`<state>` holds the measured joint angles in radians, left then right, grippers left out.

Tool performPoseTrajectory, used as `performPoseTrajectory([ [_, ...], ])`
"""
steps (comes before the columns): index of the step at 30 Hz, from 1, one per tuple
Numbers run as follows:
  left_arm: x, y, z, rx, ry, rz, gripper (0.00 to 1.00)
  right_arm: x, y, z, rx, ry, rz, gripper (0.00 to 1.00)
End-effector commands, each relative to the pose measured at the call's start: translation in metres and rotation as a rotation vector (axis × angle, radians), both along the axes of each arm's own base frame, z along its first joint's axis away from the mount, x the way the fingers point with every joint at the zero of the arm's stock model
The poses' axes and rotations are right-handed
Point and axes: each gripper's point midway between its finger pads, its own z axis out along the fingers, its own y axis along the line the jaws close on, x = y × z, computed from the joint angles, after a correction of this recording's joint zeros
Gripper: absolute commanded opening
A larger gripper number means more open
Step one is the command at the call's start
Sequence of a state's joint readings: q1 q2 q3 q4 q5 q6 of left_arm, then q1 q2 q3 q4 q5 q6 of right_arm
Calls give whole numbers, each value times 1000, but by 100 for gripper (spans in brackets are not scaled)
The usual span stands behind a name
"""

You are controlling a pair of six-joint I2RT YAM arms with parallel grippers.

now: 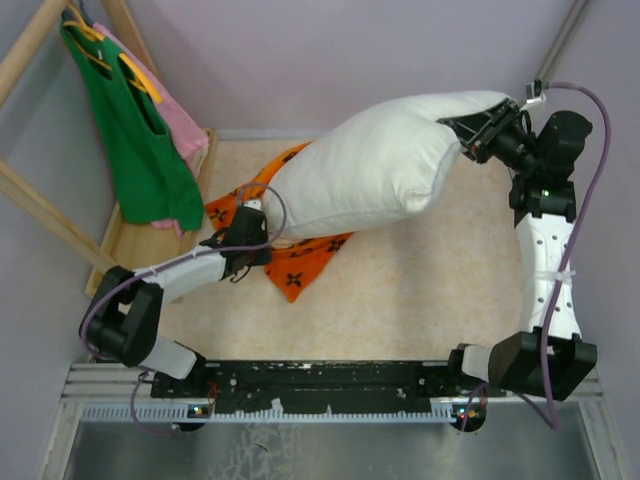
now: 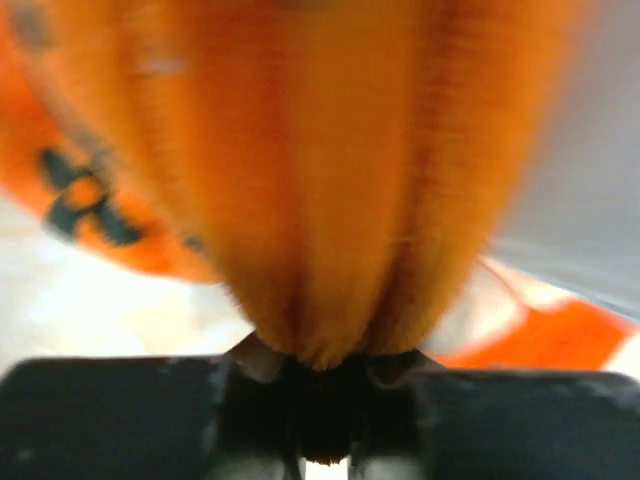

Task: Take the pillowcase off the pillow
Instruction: Remove the pillow from the pillowcase.

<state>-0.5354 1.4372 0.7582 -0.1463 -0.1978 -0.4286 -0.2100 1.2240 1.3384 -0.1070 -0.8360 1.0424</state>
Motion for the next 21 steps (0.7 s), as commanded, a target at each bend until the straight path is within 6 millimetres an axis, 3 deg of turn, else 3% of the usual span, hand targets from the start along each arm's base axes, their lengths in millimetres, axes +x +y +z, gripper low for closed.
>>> performPoseTrajectory([
  [1, 36, 67, -21, 65, -5, 217, 2, -42, 20, 139, 29, -430, 159, 0],
  [5, 48, 111, -32, 107, 35, 349, 0, -124, 44, 200, 92, -619, 483, 0],
  [7, 53, 119, -33, 105, 50, 366, 0, -159, 40, 216, 160, -643, 574, 0],
  [9, 54, 128, -30, 139, 44, 397, 0, -175, 25, 222, 219, -689, 601, 0],
  [12, 55, 134, -24, 154, 40, 413, 0, -169, 2, 217, 298, -686, 620, 0],
  [17, 58, 126, -6, 105, 8, 389, 0, -120, -8, 193, 253, -584, 474, 0],
  [19, 60, 122, 2, 81, -7, 379, 0, -122, 1, 190, 220, -596, 487, 0],
  [21, 63, 121, 9, 73, -16, 378, 0, -135, 26, 189, 230, -614, 632, 0],
])
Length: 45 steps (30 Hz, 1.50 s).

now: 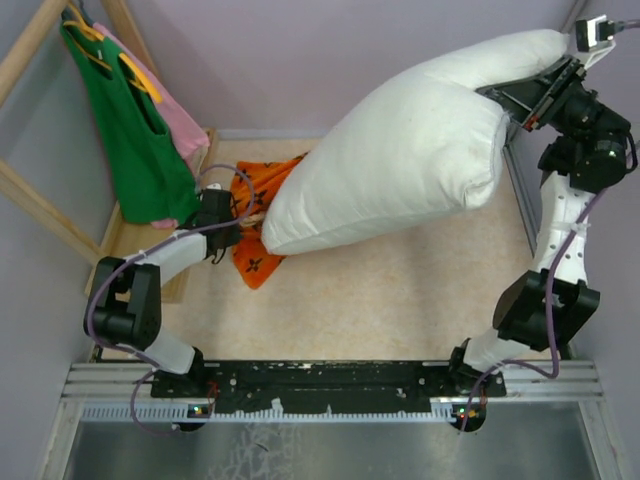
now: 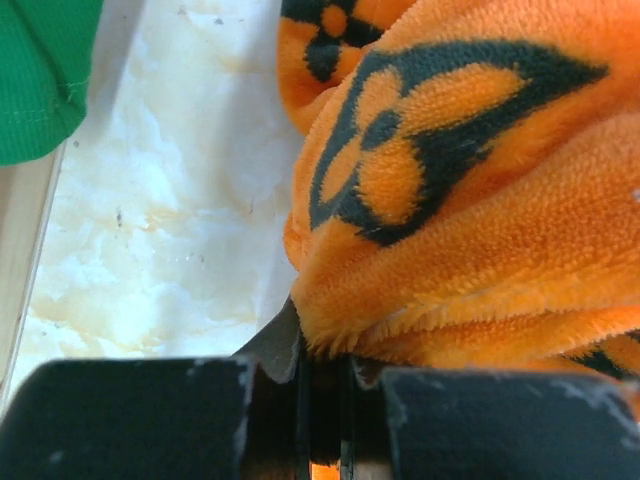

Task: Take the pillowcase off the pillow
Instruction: Remove the pillow from the pillowcase.

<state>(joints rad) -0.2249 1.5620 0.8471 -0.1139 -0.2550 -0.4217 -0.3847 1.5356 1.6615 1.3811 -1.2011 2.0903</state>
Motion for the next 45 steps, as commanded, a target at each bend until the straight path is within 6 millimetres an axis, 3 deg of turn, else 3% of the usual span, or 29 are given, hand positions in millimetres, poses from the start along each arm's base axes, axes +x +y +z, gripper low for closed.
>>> performPoseTrajectory([
  [1, 1, 11, 20, 17, -8, 31, 0, -71, 51, 44, 145, -4, 362, 0],
  [3, 7, 2, 32, -19, -39, 11, 0, -90, 86, 36, 113, 10, 538, 0],
  [5, 17, -9, 50, -55, -98, -35, 1, -98, 114, 25, 90, 22, 600, 0],
  [7, 28, -15, 65, -62, -146, -70, 12, -99, 135, 17, 70, 55, 600, 0],
  [9, 38, -16, 72, -51, -154, -75, 28, -103, 138, 22, 58, 59, 568, 0],
  [11, 48, -13, 73, -28, -143, -64, 47, -119, 133, 41, 57, 16, 571, 0],
  [13, 55, -9, 73, -3, -133, -43, 66, -155, 124, 76, 67, -93, 608, 0],
  [15, 62, -3, 75, 29, -130, -18, 79, -187, 115, 107, 85, -169, 656, 0],
  [17, 65, 1, 73, 52, -113, -3, 88, -199, 114, 131, 77, -196, 638, 0],
  [20, 70, 2, 74, 54, -100, -1, 95, -162, 119, 150, 68, -147, 494, 0],
  [23, 72, -2, 79, 41, -95, -17, 97, -96, 101, 145, 103, -52, 297, 0],
  [25, 74, -5, 84, 36, -99, -32, 99, -32, 75, 127, 115, 29, 118, 0],
  [27, 73, -4, 90, 45, -100, -40, 100, 20, 43, 112, 125, 119, -23, 0],
  [30, 72, -1, 105, 61, -122, -43, 100, 59, -3, 116, 225, 151, -68, 0],
  [33, 73, -2, 126, 54, -170, -50, 100, 77, -45, 133, 353, 124, -86, 0],
  [36, 73, -5, 151, 37, -230, -70, 100, 112, -92, 105, 360, 170, -185, 0],
  [40, 70, -8, 171, 26, -273, -91, 100, 96, -125, 64, 335, 162, -295, 0],
  [45, 65, -10, 177, 14, -291, -106, 100, 66, -138, 1, 227, 219, -562, 0],
])
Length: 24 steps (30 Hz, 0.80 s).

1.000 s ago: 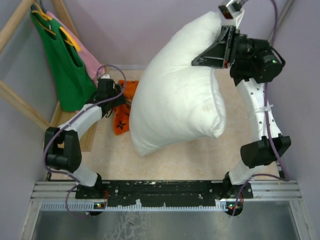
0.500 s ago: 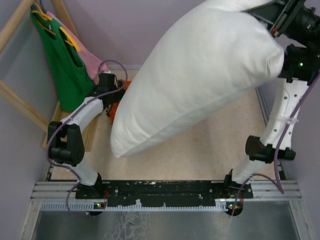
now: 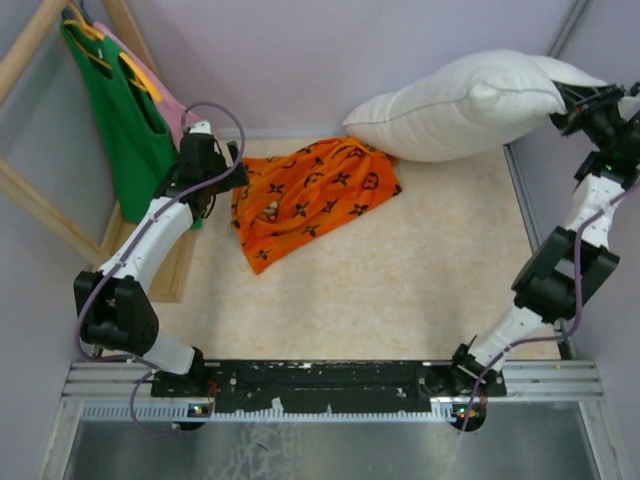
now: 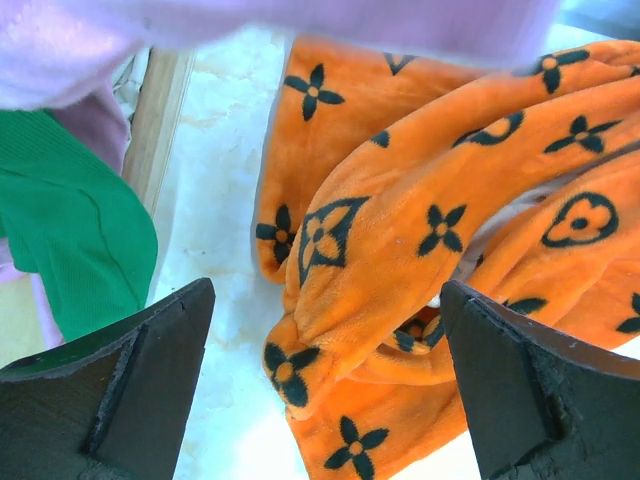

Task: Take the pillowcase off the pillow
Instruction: Remove the pillow from the pillowcase, then place the pillow at the center of the board.

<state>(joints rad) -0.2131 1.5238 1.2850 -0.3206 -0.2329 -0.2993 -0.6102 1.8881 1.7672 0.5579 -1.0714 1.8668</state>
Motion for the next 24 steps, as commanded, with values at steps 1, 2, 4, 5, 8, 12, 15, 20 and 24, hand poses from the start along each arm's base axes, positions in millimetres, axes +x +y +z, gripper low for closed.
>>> performPoseTrajectory([
  [1, -2, -1, 19, -7, -42, -25, 100, -130, 55, 96, -423, -340, -250, 0],
  [2, -2, -1, 21, -7, -47, -25, 100, -134, 53, 78, -455, -283, -304, 0],
  [4, -3, -1, 26, -10, -60, -28, 100, -144, 48, 43, -528, -156, -404, 0],
  [5, -4, -2, 28, -10, -70, -39, 100, -150, 47, 28, -562, -104, -448, 0],
  [8, -4, -10, 30, -29, -95, -81, 100, -169, 35, -7, -643, 38, -578, 0],
  [12, 1, -24, 30, -82, -128, -124, 100, -189, 18, -13, -714, 112, -711, 0],
  [15, 6, -35, 30, -113, -134, -164, 100, -185, 15, -42, -691, 164, -686, 0],
  [20, 8, -44, 33, -134, -146, -203, 100, -183, 18, -115, -611, 277, -609, 1],
  [24, 3, -47, 39, -148, -164, -223, 100, -192, 22, -169, -517, 400, -609, 8],
])
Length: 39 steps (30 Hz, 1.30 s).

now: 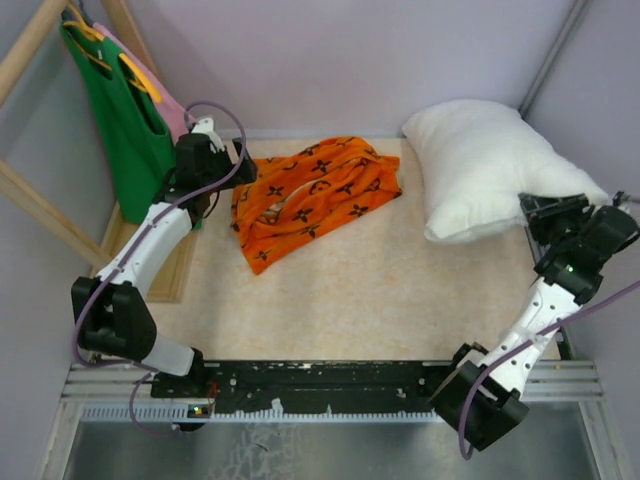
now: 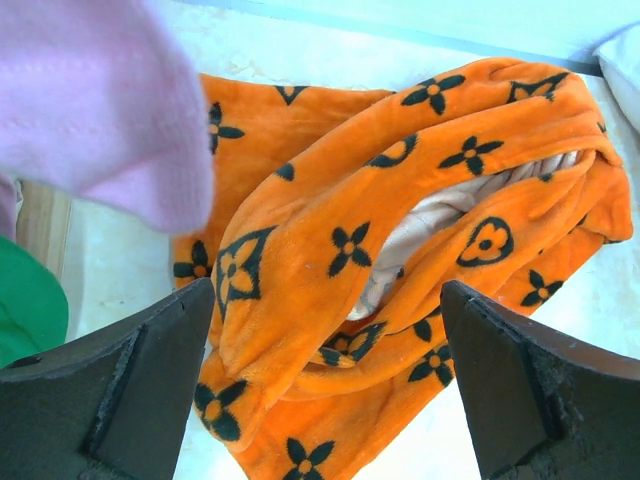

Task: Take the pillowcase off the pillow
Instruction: Place the pillow at the center of the board.

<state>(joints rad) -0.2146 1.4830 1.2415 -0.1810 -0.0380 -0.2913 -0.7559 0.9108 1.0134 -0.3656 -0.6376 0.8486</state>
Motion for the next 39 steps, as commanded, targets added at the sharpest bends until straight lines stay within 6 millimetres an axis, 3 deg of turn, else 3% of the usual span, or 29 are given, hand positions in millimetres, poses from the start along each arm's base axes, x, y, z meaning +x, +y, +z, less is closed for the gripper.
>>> performPoseTrajectory([
  [1, -3, -11, 14, -41, -51, -50, 100, -12, -6, -56, 81, 87, -107, 13],
  [2, -4, -13, 16, -44, -54, -58, 100, -18, -9, -70, 88, 106, -153, 18],
  [4, -5, -15, 19, -49, -59, -71, 100, -30, -19, -89, 101, 157, -249, 41],
  [5, -5, -16, 21, -53, -62, -80, 100, -38, -26, -85, 86, 172, -314, 60],
  [6, -6, -18, 23, -56, -63, -87, 100, -47, -33, -74, 56, 177, -378, 68],
  [7, -7, -19, 24, -59, -64, -95, 100, -56, -38, -56, 3, 167, -428, 90],
  [8, -7, -20, 25, -62, -65, -99, 100, -65, -40, -32, -58, 152, -463, 98],
  [11, -7, -23, 27, -70, -66, -111, 100, -85, -37, 34, -185, 117, -539, 99],
  [14, -5, -27, 28, -75, -62, -120, 100, -90, -13, 85, -276, -6, -461, 99],
  [16, -4, -32, 27, -77, -56, -129, 100, -82, 7, 96, -276, -61, -351, 99],
  [18, -5, -38, 28, -74, -51, -141, 100, -65, 24, 94, -247, -92, -221, 99],
  [21, -7, -48, 26, -66, -48, -151, 100, -25, 62, 67, -169, -97, 56, 99],
  [23, -8, -53, 22, -78, -34, -167, 100, 5, 106, 50, -222, -72, 211, 99],
  [27, -4, -51, 12, -68, -6, -128, 100, 67, 203, -2, -335, 102, 463, 99],
  [30, 8, -39, 4, 1, 45, -68, 100, 107, 250, -44, -257, 120, 576, 99],
  [32, 16, -37, -3, 40, 75, -61, 100, 123, 254, -88, -241, 216, 593, 99],
  [34, 26, -41, -11, 60, 95, -82, 100, 132, 240, -130, -246, 305, 571, 99],
  [37, 49, -50, -14, 87, 83, -115, 100, 128, 192, -186, -147, 390, 511, 99],
  [39, 72, -60, -17, 117, 62, -151, 100, 118, 145, -216, -85, 430, 415, 99],
])
